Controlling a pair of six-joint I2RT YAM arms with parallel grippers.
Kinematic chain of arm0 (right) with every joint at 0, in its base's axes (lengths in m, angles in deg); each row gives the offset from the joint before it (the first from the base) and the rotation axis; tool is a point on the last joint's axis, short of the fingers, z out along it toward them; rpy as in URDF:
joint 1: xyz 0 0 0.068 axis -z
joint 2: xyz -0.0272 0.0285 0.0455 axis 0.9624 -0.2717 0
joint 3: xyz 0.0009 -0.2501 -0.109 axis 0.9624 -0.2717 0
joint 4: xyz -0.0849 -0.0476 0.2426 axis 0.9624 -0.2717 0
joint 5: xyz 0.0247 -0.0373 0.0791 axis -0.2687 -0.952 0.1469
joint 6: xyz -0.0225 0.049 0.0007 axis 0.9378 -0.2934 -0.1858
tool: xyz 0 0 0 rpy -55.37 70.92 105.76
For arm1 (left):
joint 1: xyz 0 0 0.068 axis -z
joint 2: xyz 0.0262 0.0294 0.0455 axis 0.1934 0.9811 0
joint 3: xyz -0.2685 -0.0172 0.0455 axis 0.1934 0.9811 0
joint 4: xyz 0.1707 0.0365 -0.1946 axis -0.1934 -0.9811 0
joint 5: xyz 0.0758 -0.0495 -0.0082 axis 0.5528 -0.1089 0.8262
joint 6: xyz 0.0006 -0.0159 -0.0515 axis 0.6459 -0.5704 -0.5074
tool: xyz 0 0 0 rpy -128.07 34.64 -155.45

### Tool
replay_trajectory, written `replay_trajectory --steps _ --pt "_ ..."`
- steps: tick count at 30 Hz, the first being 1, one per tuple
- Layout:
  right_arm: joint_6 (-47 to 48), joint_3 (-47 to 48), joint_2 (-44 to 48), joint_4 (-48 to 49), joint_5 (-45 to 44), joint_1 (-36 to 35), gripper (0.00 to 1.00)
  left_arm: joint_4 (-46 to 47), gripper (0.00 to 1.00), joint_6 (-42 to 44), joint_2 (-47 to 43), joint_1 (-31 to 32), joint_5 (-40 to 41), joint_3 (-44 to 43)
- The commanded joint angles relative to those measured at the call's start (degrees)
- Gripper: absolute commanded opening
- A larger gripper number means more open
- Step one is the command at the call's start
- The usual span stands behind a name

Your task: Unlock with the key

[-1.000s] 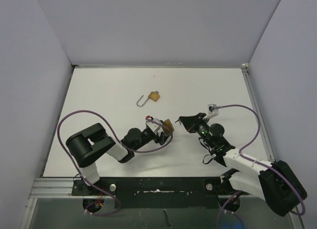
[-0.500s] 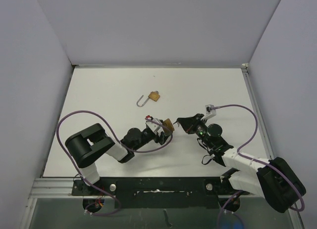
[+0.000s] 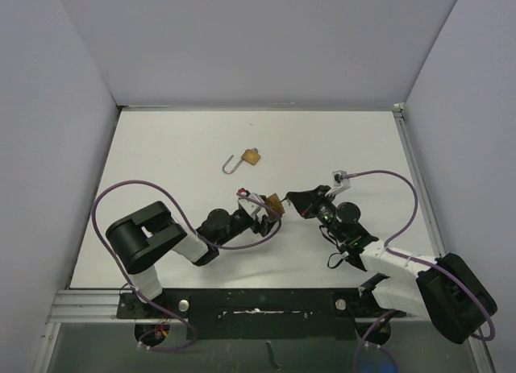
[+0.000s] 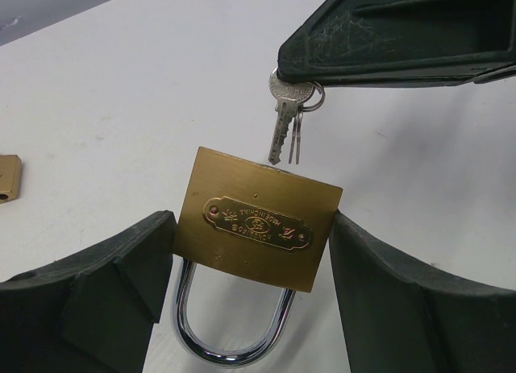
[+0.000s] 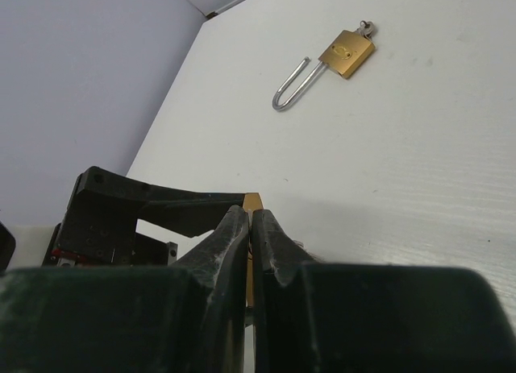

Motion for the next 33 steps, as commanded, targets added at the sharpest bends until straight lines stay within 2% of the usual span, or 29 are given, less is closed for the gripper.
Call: replay_trajectory --steps 1,33 --pt "0.5 0.68 -0.33 4.28 -1.65 -0.68 0.0 10.32 0.0 0.4 -3.81 0.42 -0.26 -2.73" --pt "-1.84 -0.66 -0.46 5.85 -2.14 -1.09 0.0 10.41 0.0 0.99 -6.53 0.75 3.83 -3.97"
